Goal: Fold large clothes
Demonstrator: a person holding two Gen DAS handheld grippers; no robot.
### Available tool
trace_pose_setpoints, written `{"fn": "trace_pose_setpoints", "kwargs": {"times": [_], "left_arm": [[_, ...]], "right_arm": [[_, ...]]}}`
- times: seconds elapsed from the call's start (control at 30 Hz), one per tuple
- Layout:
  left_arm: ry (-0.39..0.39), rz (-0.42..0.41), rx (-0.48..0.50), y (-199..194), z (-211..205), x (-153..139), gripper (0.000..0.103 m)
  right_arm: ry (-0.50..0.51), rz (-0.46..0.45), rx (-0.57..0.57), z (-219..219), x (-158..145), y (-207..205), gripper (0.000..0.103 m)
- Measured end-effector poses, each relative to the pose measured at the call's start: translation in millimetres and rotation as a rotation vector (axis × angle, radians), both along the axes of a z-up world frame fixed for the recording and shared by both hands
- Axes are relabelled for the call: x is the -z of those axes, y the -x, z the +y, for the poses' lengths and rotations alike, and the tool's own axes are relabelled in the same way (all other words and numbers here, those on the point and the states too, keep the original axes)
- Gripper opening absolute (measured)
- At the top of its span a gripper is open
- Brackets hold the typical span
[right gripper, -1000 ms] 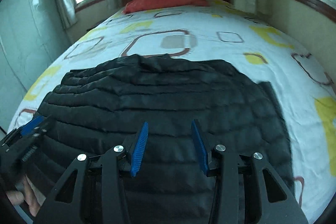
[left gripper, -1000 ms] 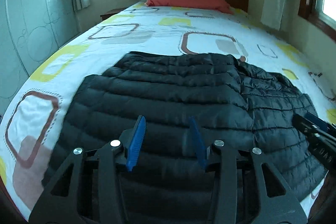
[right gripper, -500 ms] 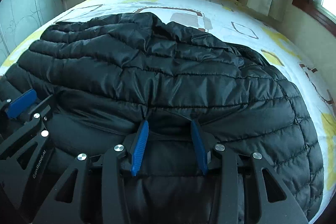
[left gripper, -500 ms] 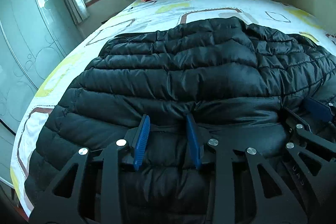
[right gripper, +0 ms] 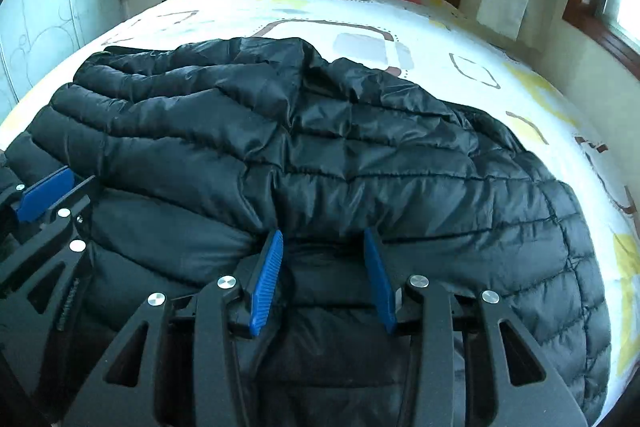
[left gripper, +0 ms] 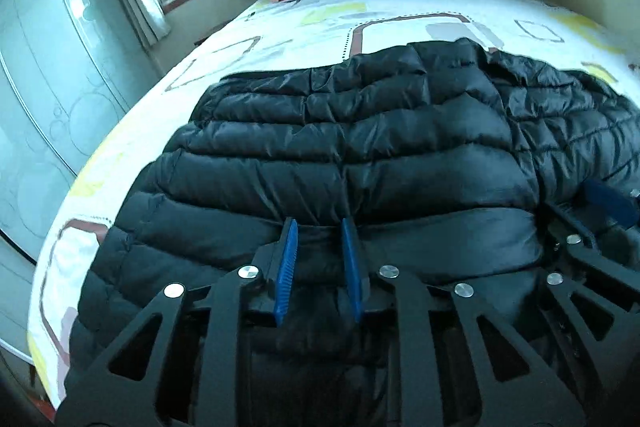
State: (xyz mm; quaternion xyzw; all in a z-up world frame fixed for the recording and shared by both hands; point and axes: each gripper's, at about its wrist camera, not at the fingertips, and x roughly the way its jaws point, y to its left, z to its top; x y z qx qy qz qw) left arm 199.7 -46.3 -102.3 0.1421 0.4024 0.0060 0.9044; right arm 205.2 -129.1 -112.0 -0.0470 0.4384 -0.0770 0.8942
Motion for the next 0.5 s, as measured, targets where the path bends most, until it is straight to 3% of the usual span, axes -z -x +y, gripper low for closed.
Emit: {"fn": "trace_pose_setpoints", "kwargs": {"times": [0.1,0.2,0.3,0.5], "left_arm": [[0.031,-0.002,0.000,2.4,4.8,-2.2,0.019],[0.036,-0.009,-0.002,3.2,4.5,0.2,0.019],[0.028,-0.012,0.008,5.0,2.9,0.4,0.018],[0.137,-0.006,0.006,7.7,25.6,-13.2,0.021]], "right_arm": [[0.020,-0.031,0.008,-0.7,-9.1,10.5,0.042],[0.005,-0.009,-0.013,-3.2,12.4,10.2,0.043],[0.024,-0.017,-0.015,1.8,15.5,9.4,0.043],[0.036,-0.038,-0.014,5.2,20.1,11.7,0.043]]}}
